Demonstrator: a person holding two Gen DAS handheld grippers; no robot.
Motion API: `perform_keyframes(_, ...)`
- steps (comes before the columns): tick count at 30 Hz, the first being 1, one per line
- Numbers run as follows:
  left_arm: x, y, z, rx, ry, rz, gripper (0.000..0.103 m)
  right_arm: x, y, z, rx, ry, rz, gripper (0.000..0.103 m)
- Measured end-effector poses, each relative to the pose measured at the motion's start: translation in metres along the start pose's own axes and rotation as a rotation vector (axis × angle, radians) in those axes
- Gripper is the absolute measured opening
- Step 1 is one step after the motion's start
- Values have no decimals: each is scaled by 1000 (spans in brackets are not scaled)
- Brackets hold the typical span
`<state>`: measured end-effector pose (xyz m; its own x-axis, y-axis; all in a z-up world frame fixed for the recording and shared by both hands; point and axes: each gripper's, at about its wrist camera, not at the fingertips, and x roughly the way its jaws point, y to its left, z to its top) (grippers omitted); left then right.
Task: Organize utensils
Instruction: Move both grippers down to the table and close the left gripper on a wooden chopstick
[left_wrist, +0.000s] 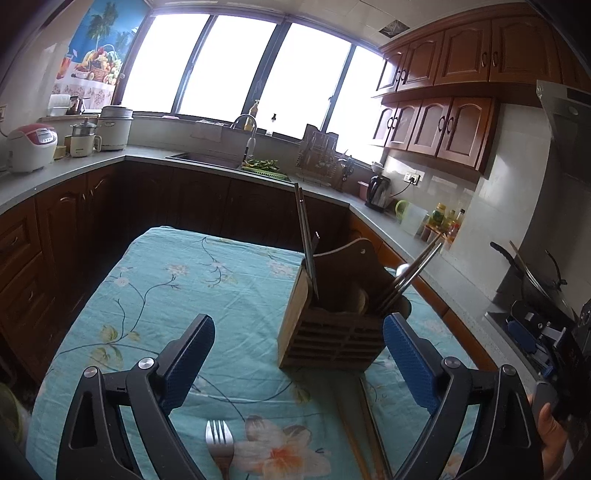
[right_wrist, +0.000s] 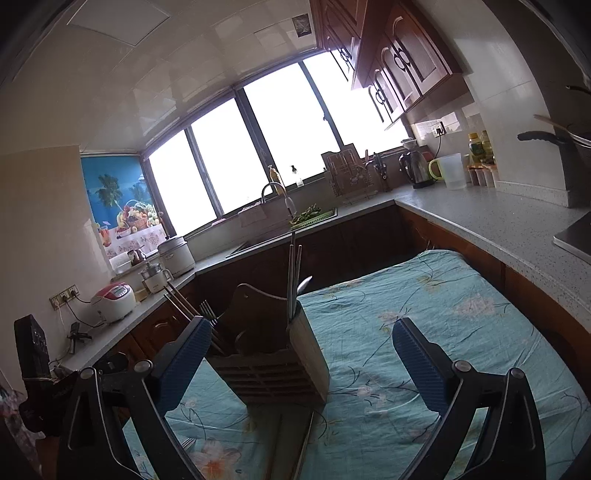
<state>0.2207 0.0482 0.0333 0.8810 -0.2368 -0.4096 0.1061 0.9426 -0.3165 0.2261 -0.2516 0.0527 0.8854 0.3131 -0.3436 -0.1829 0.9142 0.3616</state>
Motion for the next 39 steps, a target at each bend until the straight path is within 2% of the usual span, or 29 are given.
perform_keyframes(4,-6,-7,-11,0,52,5,93,-5,-8,-17,16,44,-8,100)
perform_keyframes(10,-2,-4,-12,-15,122,15,93,-9,-14,-36,25,92,-20,100)
perform_keyframes(23,27,-23,-8,8,239,15,92,-1,-21,-44,37,156,-20,99)
perform_keyframes(25,38,-27,-12,19,262,12,91,0,-22,-45,33,157,-22,94)
perform_keyframes(28,62,-38,-20,51,315,15,80,3,-25,-45,30,175,-35,82)
perform_keyframes(30,79,-46,-24,71,359,6,66,7,-27,-46,34,191,-42,67)
perform_keyframes(31,87,-50,-26,83,379,4,63,9,-28,-47,35,201,-45,61)
perform_keyframes(33,105,-57,-29,109,412,2,52,12,-30,-49,39,214,-49,54)
perform_keyframes(34,114,-60,-30,120,424,7,50,14,-31,-50,41,219,-52,52)
perform_keyframes(37,141,-64,-33,133,465,22,37,18,-34,-53,48,238,-56,47)
perform_keyframes(39,154,-66,-36,153,496,19,25,23,-35,-54,53,251,-53,45)
